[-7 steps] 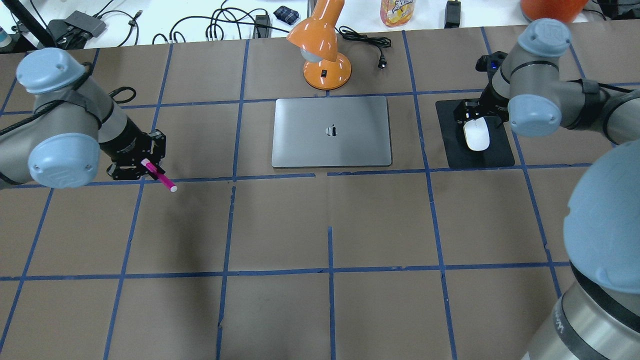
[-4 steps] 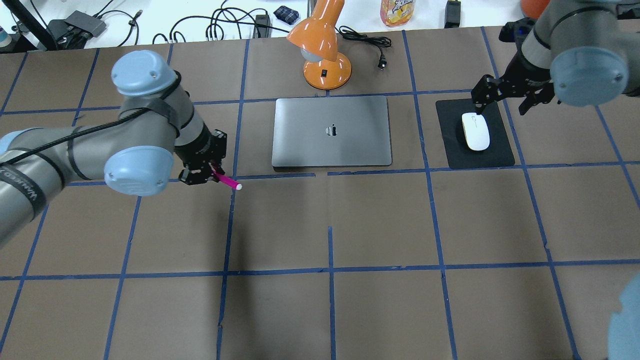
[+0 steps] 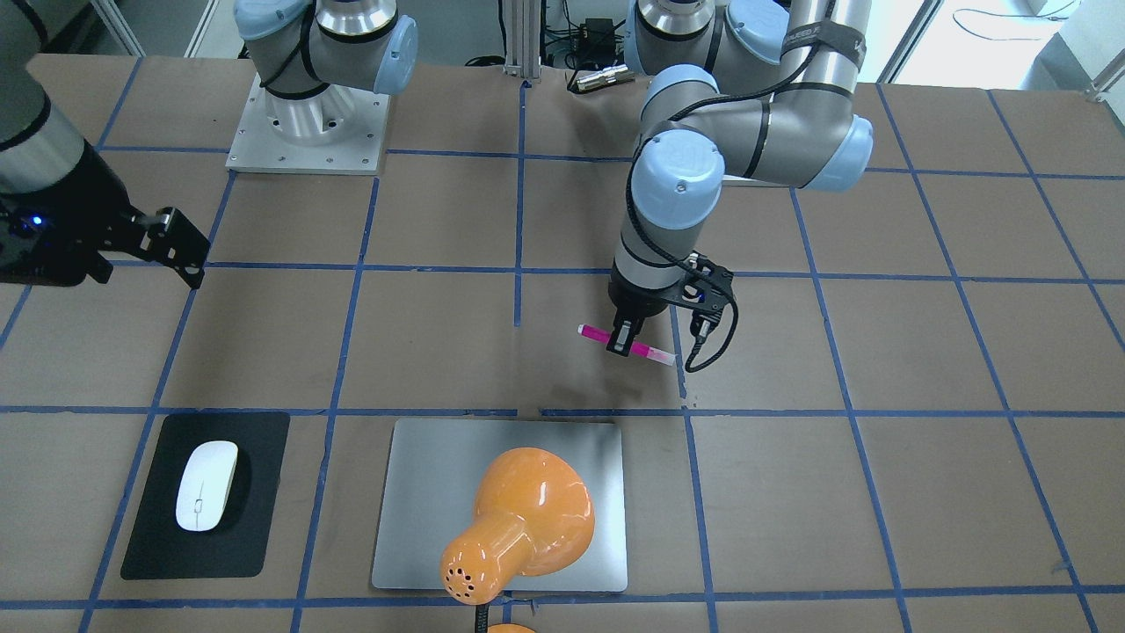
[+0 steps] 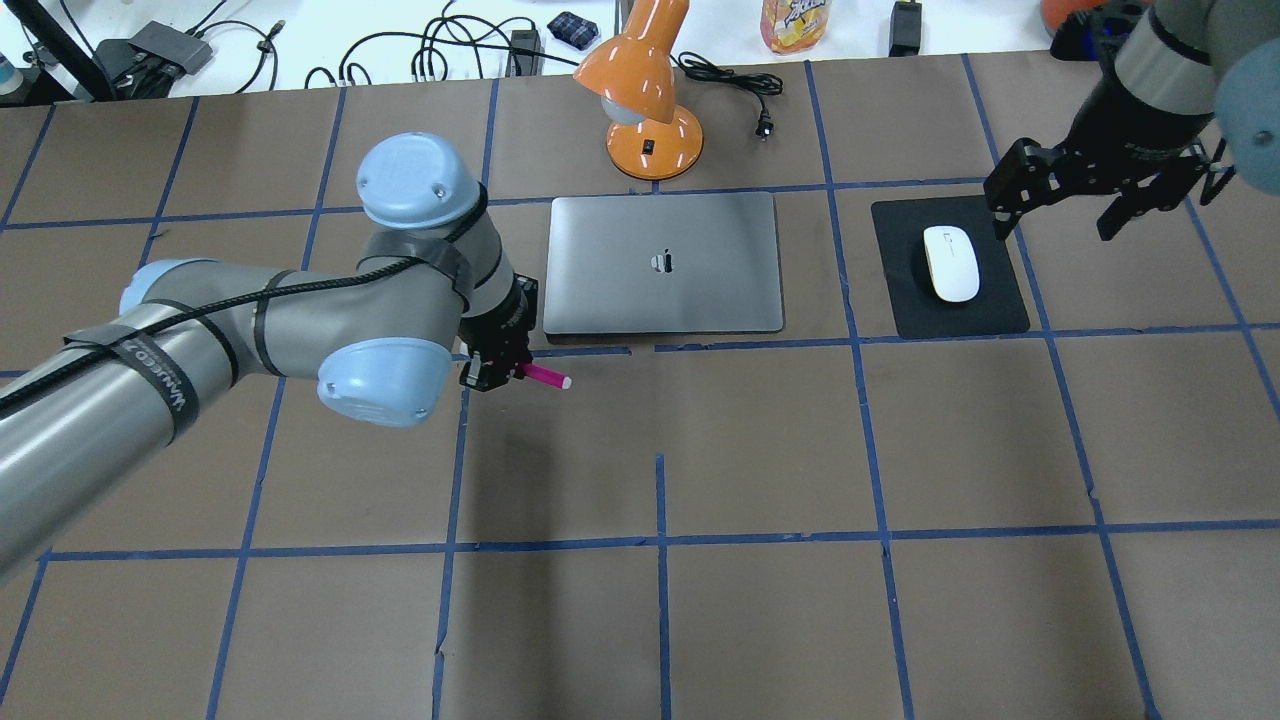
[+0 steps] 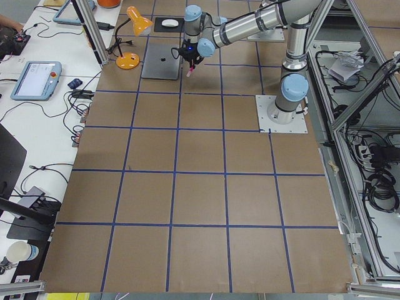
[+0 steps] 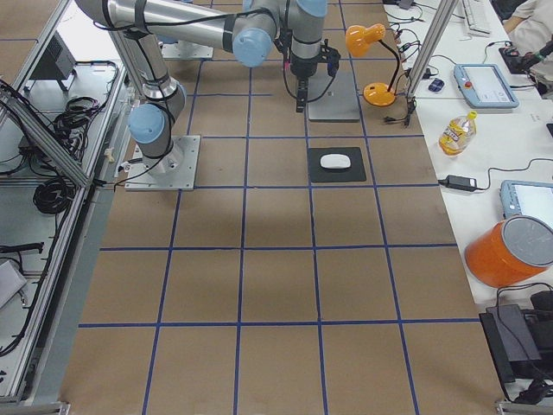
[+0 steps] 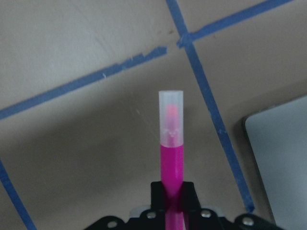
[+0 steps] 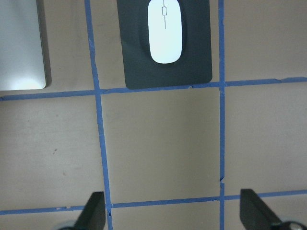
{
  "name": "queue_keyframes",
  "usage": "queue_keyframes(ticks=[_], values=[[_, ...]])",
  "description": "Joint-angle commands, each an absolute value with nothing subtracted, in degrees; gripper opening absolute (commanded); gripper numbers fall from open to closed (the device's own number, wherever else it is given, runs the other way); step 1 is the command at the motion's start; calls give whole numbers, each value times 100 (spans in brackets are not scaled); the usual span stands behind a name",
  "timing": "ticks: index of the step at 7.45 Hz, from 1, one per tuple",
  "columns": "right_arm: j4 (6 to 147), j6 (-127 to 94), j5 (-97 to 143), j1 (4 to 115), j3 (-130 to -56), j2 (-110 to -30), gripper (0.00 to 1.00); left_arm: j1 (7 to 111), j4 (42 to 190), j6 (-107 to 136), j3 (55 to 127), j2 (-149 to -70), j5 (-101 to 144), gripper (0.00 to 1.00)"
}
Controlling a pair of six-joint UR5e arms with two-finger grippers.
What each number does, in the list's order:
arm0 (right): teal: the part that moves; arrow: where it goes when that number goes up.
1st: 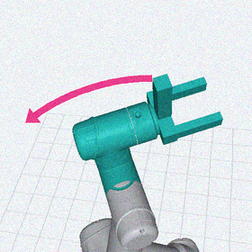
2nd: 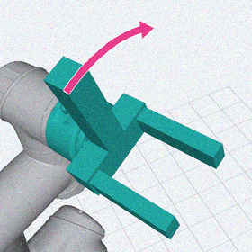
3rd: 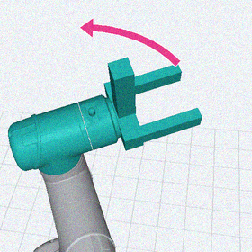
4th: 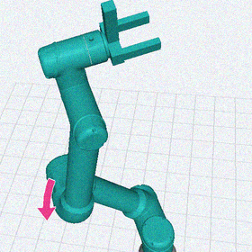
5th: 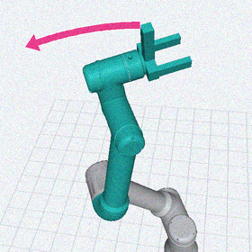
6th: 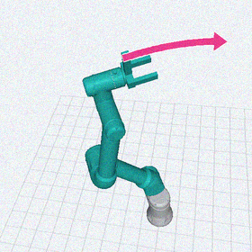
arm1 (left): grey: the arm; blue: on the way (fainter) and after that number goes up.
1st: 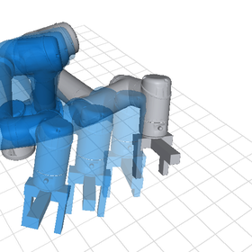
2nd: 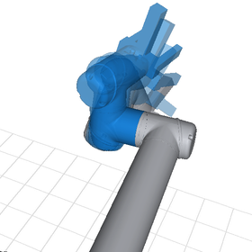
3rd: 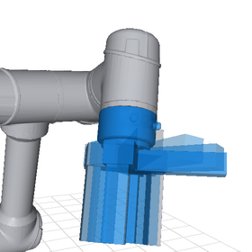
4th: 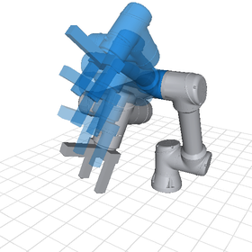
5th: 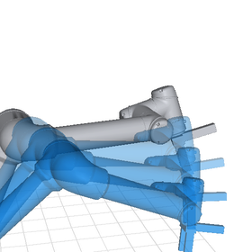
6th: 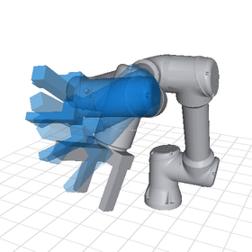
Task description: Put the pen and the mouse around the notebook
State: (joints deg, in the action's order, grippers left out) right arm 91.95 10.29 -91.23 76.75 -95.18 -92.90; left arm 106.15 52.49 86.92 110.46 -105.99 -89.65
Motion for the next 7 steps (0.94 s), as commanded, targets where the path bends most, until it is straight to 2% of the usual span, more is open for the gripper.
queue_keyframes(ticks=[1, 3, 6, 7], values=[[8930, 1028, -9079, 7716, -9501, -9615, 100, 11230, 4827, 9507, 11030, -11011, -8965, 0], [8695, 635, -8860, 8101, -9135, -9354, 100, 11486, 4221, 9948, 10978, -11336, -8965, 0], [8279, -253, -8947, 8980, -7983, -8545, 100, 11671, 4175, 10107, 10574, -11680, -9035, 0], [8332, -290, -8930, 8991, -7885, -8456, 100, 11672, 4218, 10020, 10599, -11689, -9079, 86]])
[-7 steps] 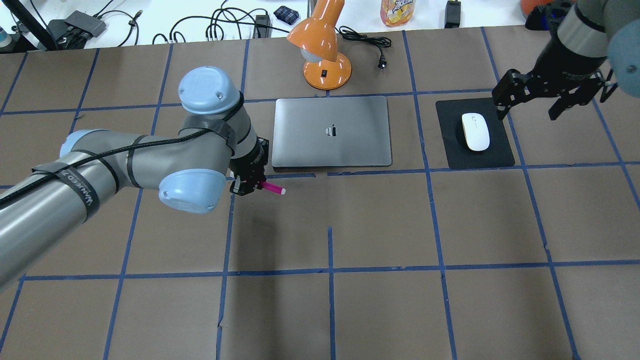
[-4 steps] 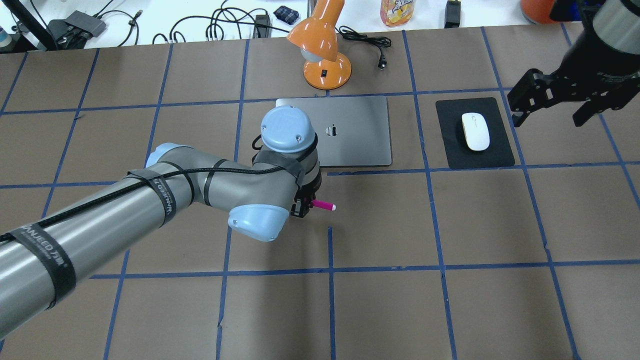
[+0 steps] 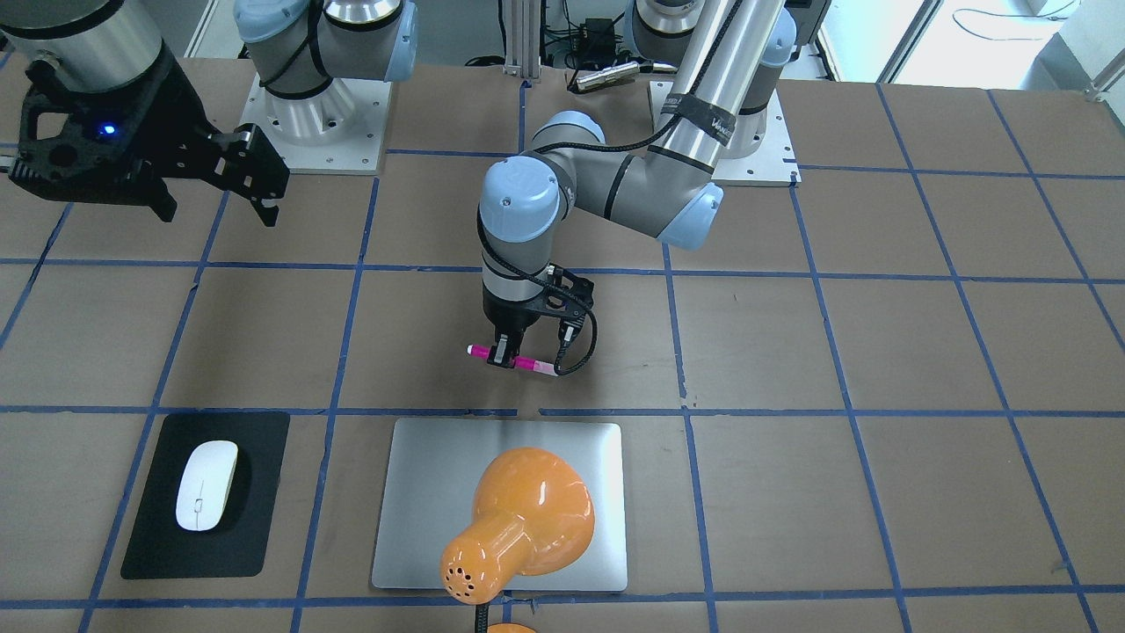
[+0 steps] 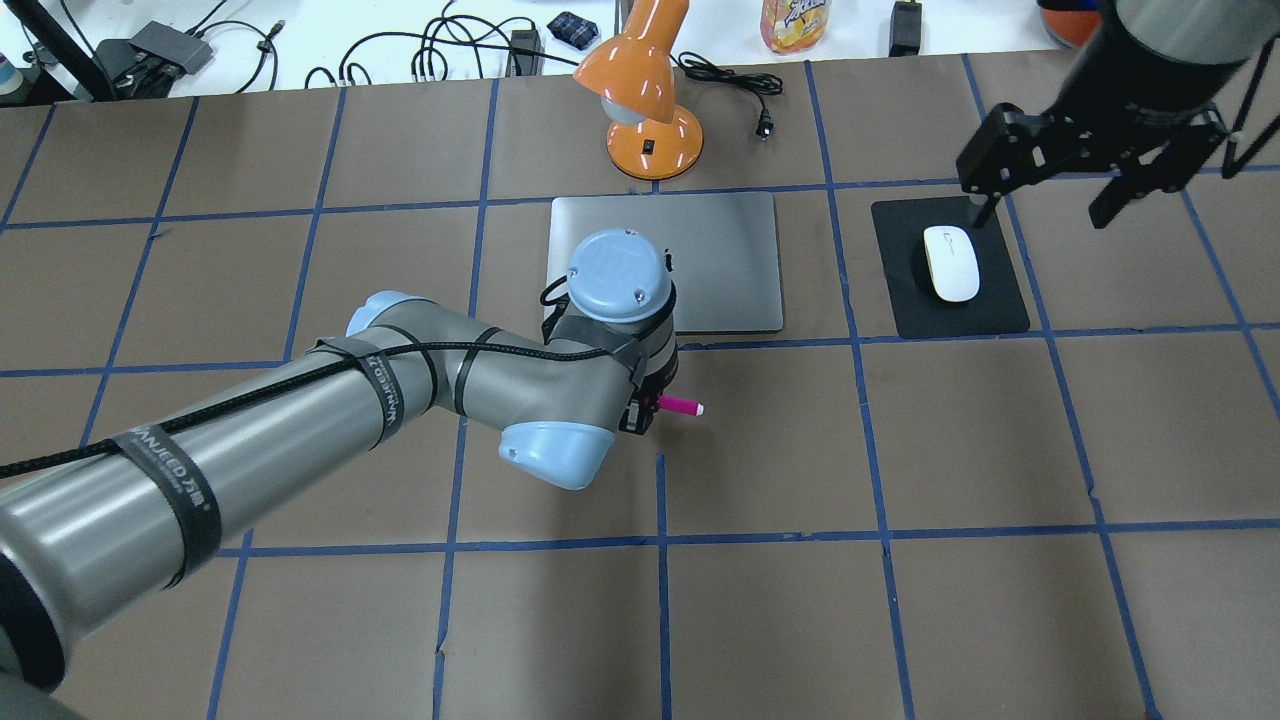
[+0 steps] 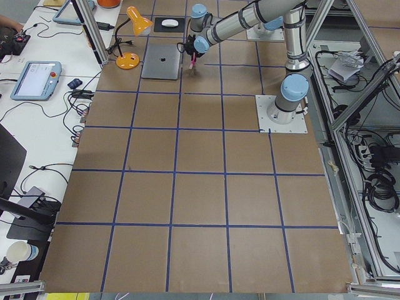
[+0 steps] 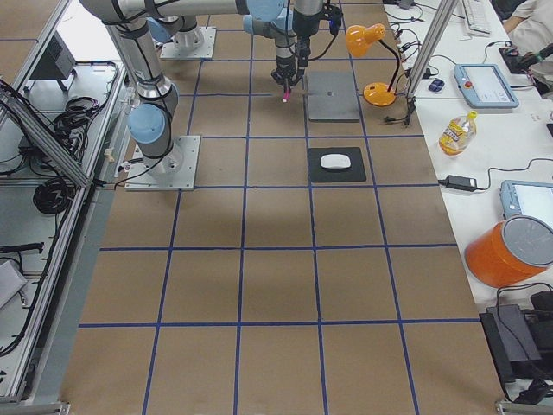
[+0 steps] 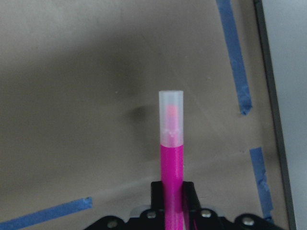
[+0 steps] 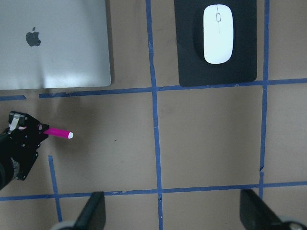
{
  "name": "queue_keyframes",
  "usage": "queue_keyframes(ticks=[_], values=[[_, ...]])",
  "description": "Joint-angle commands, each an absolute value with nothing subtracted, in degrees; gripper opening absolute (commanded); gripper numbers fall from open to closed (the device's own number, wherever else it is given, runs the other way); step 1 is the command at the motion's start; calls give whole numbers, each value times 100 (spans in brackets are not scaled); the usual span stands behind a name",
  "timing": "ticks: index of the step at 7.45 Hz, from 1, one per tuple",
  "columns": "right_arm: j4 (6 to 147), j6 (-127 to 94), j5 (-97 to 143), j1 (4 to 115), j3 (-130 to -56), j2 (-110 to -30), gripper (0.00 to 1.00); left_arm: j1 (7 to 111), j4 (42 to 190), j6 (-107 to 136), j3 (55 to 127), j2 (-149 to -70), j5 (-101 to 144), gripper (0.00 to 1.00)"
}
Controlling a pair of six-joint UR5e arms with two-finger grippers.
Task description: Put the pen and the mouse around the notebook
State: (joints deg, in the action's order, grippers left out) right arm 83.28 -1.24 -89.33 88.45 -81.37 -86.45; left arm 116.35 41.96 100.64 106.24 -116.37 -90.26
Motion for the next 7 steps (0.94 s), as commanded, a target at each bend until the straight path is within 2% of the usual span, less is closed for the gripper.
queue_keyframes(ticks=[1, 3, 7], values=[[8680, -238, -8843, 8991, -7997, -8438, 100, 11663, 4175, 9941, 10565, -11655, -9070, 100], [9131, -272, -8833, 8982, -8392, -8560, 100, 11367, 4227, 8492, 10529, -11374, -9088, 100], [9149, -299, -8895, 8982, -8446, -8613, 100, 9777, 4726, 4210, 10529, -10707, -8317, 100]])
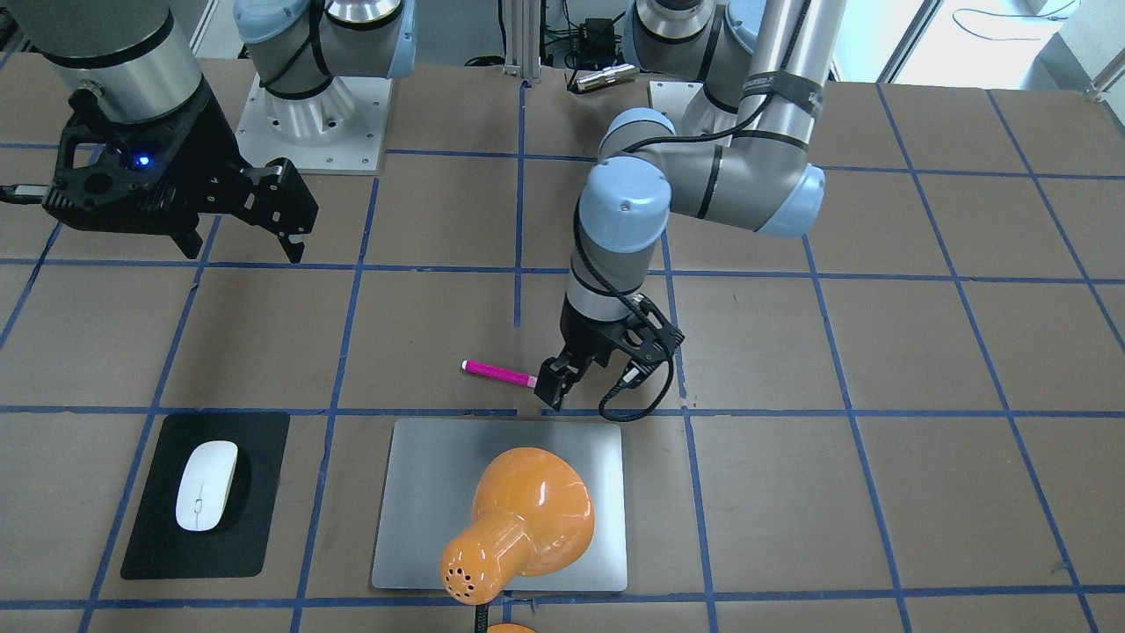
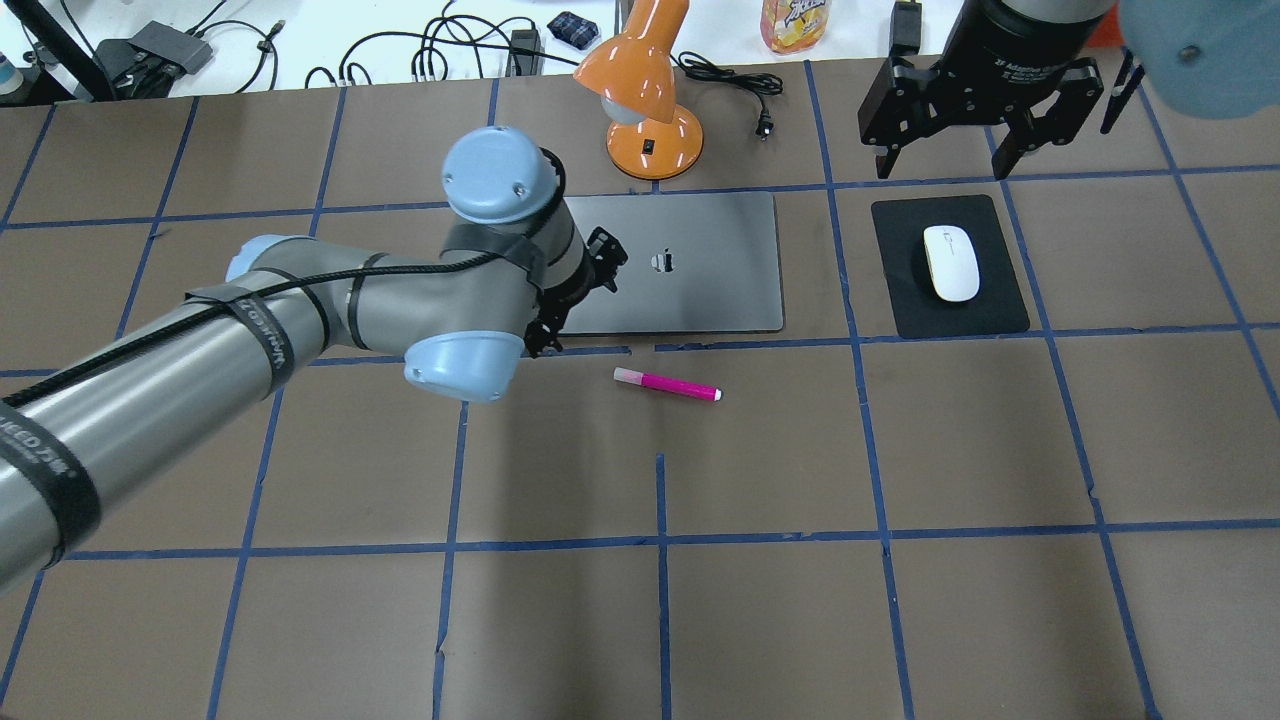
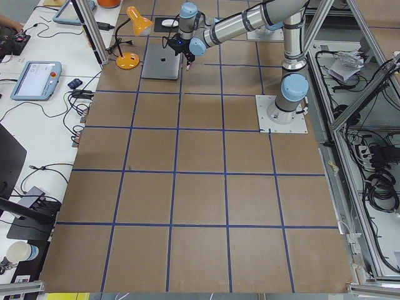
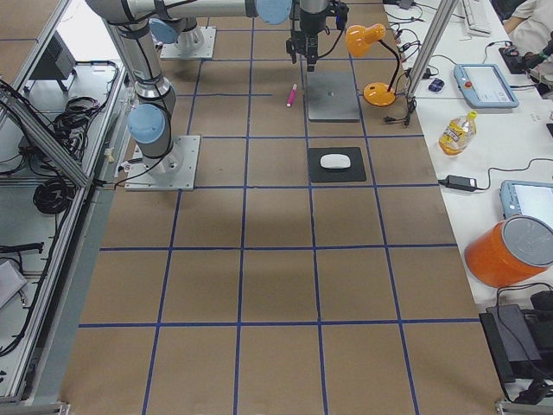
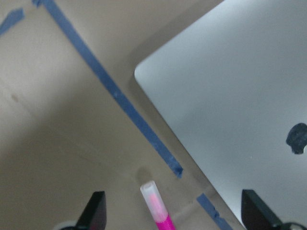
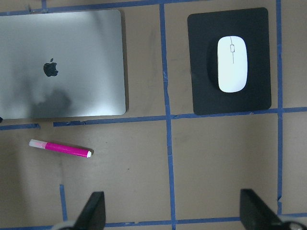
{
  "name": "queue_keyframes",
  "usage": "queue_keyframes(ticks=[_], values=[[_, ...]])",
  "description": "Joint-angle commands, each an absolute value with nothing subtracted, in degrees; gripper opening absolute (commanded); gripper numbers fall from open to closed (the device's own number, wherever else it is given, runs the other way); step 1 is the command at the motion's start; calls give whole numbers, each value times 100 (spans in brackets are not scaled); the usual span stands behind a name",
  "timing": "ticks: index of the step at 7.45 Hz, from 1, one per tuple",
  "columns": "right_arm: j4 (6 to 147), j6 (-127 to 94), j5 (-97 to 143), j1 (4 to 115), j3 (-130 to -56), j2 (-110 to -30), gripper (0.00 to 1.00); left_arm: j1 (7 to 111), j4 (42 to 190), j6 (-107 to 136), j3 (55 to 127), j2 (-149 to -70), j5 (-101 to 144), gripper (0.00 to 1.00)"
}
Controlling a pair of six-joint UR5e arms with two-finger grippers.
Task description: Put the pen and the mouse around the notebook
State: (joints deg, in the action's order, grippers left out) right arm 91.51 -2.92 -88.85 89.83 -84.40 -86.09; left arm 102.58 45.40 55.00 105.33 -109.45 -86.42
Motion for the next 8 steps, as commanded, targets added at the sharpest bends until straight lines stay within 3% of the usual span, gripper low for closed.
queue_keyframes(ticks=[1, 3, 5, 8], values=[[9149, -299, -8903, 8982, -8446, -8622, 100, 9478, 5094, 3470, 10521, -10505, -8314, 100], [9149, -299, -8921, 8982, -8429, -8622, 100, 9247, 5699, 1853, 10503, -10162, -8279, 100], [9158, -299, -8930, 8982, -8429, -8613, 100, 9028, 6290, 1758, 10320, -9810, -8332, 100], [9158, -299, -8930, 8982, -8429, -8613, 100, 8536, 8071, 23, 9871, -9266, -8489, 100]])
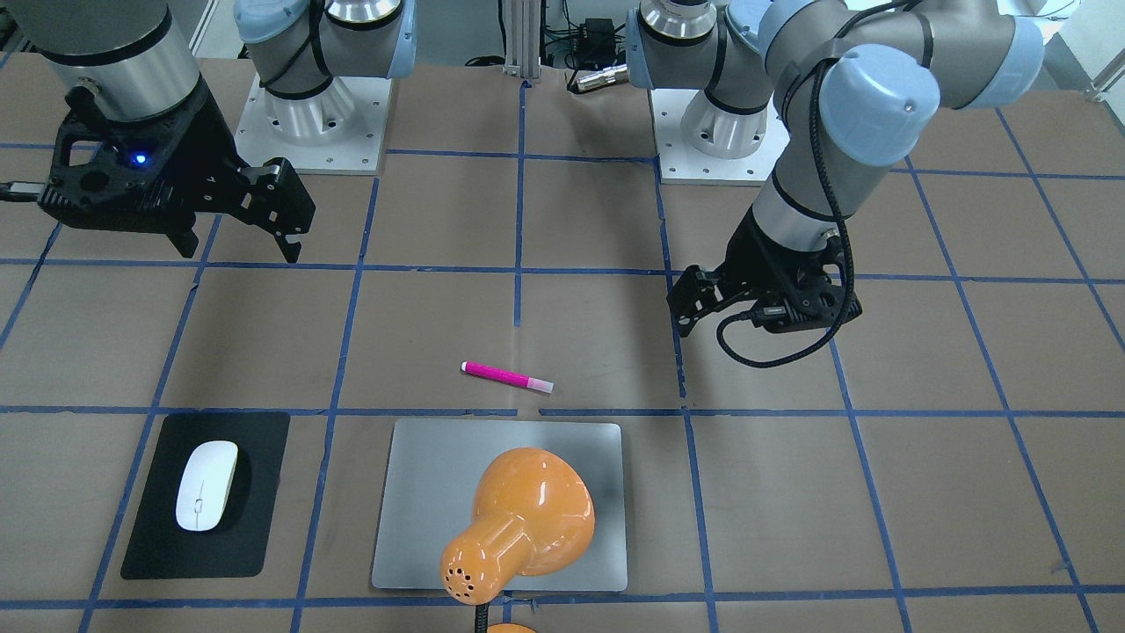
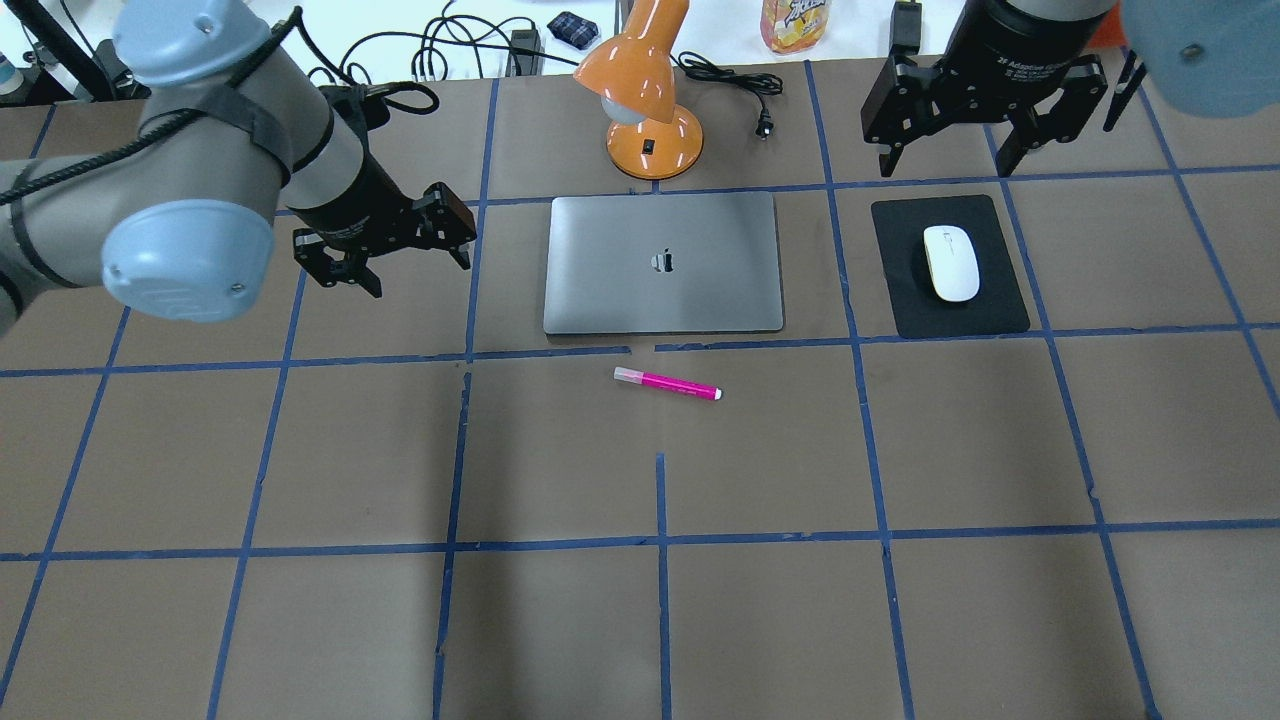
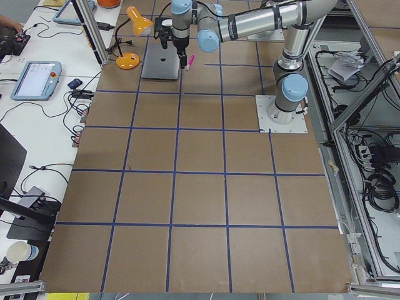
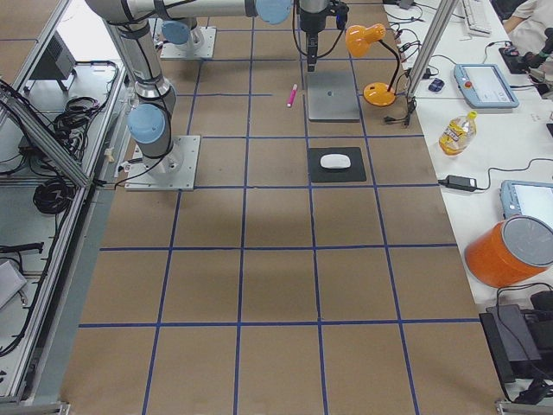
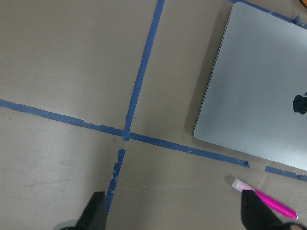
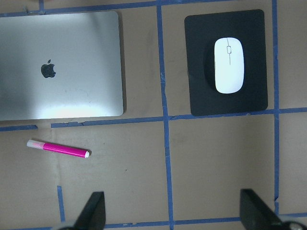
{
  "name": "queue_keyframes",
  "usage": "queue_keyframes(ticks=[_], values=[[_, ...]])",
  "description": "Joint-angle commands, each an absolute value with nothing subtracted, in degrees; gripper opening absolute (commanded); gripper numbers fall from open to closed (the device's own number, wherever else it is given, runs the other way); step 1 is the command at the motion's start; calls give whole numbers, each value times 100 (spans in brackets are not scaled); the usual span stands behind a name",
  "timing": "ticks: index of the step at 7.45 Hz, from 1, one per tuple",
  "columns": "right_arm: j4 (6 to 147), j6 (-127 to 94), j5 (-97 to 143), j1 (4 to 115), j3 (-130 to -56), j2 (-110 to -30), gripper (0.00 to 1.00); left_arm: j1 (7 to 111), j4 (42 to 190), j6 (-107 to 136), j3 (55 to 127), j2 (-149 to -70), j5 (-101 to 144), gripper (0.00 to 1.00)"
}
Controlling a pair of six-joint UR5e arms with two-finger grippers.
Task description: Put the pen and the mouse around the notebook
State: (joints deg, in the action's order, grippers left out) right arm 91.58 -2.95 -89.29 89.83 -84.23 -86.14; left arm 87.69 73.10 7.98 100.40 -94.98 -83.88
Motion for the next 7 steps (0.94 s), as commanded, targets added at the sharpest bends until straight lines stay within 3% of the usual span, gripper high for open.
queue_keyframes(ticks=[1, 7], values=[[9167, -290, -8930, 8982, -8420, -8613, 100, 8386, 8390, -470, 9835, -9046, -8664, 100], [9158, -299, -8930, 8982, -8437, -8613, 100, 8385, 9123, -677, 9826, -8499, -9150, 100]])
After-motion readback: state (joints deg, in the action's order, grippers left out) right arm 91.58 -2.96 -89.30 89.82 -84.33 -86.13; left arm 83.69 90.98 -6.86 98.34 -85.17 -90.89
